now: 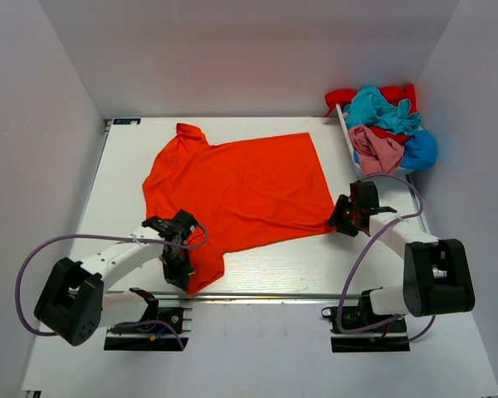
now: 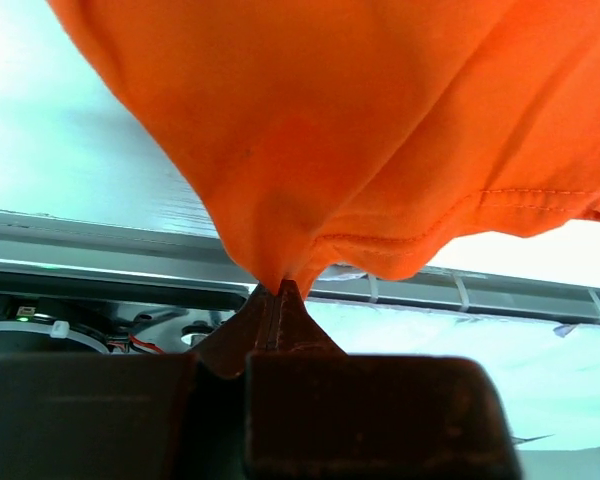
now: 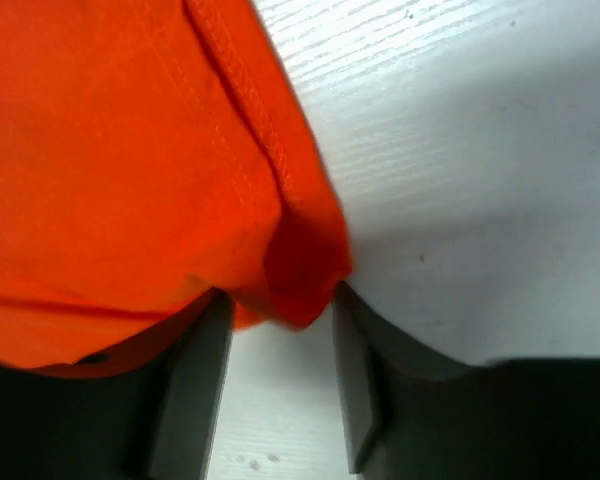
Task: Fold and stack the t-shirts
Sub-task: Grap the side of the flattened tshirt closest away from the robot with both arms
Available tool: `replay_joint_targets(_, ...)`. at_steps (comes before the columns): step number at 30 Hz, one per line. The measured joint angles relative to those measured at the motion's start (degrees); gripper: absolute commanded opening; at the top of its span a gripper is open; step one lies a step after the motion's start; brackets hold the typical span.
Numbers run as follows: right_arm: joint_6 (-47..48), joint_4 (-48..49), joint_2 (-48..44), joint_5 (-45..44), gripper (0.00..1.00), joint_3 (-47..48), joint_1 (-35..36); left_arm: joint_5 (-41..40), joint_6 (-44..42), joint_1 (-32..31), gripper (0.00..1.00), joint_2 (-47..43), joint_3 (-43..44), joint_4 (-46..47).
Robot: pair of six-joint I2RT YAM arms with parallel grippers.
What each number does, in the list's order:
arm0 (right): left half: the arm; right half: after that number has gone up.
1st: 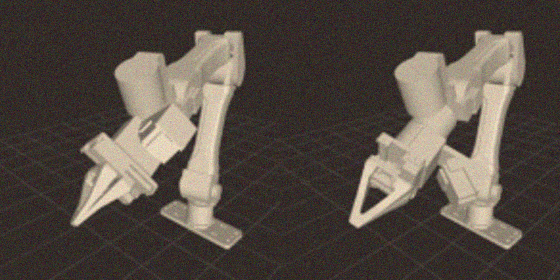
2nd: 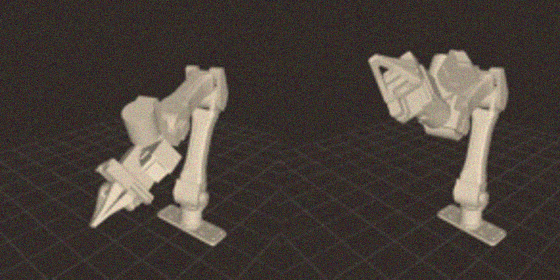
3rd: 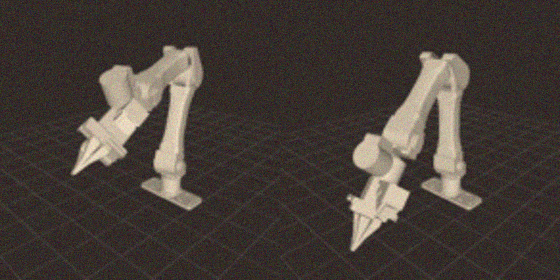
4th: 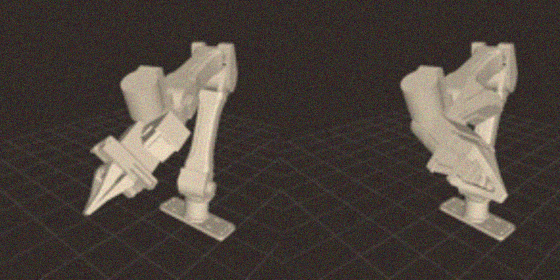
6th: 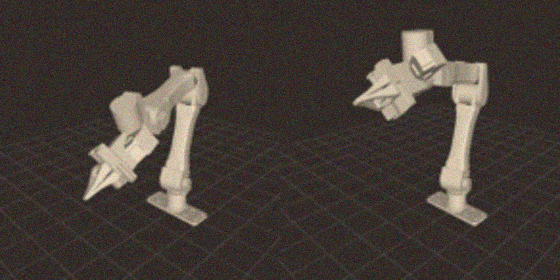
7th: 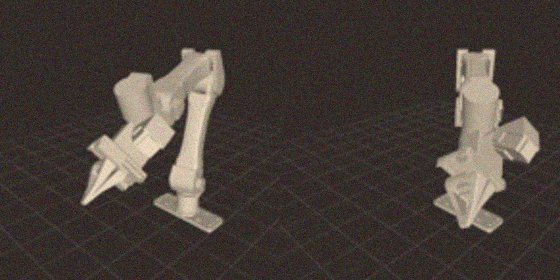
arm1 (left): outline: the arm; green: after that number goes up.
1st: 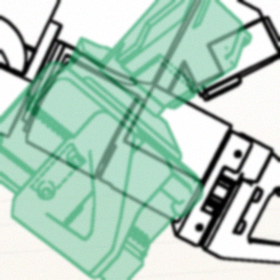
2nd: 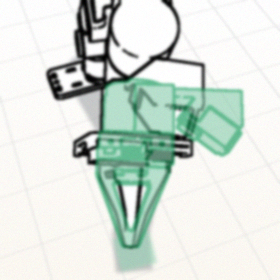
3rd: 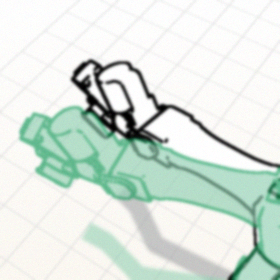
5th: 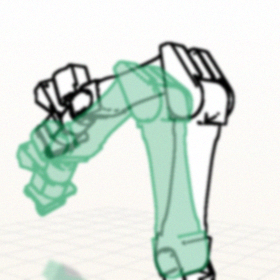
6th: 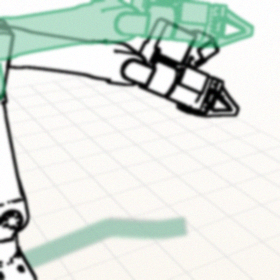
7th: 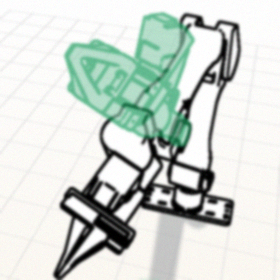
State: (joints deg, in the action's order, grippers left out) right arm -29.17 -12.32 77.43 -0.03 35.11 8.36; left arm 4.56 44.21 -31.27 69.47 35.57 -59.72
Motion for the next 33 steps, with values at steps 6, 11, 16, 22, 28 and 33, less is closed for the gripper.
replay_joint_targets(6,-1.0,1.7,2.1,1.0,0.0,0.0,0.0,1.6,-0.3,0.0,0.0,-0.7,0.0,0.3)
replay_joint_targets(11,-0.7,-5.6,-0.3,-0.1,0.0,0.4,0.0,2.9,-1.2,0.0,0.0,-2.2,0.4,0.0)
replay_joint_targets(16,0.3,-19.3,-1.9,-4.0,0.0,5.2,0.0,3.8,-2.9,0.0,0.0,-3.1,3.0,-2.7)
replay_joint_targets(22,1.2,-25.8,-3.1,-4.7,0.0,6.3,0.0,6.5,-4.9,0.0,0.0,-4.6,3.6,-3.7)
replay_joint_targets(28,2.3,-26.3,-3.0,-2.5,0.0,8.0,0.0,9.0,-7.1,0.5,0.0,-4.5,8.0,-0.4)
replay_joint_targets(33,3.4,-25.0,-2.2,-0.6,0.0,13.3,0.0,6.1,-8.0,0.8,0.0,-0.1,16.9,3.8)
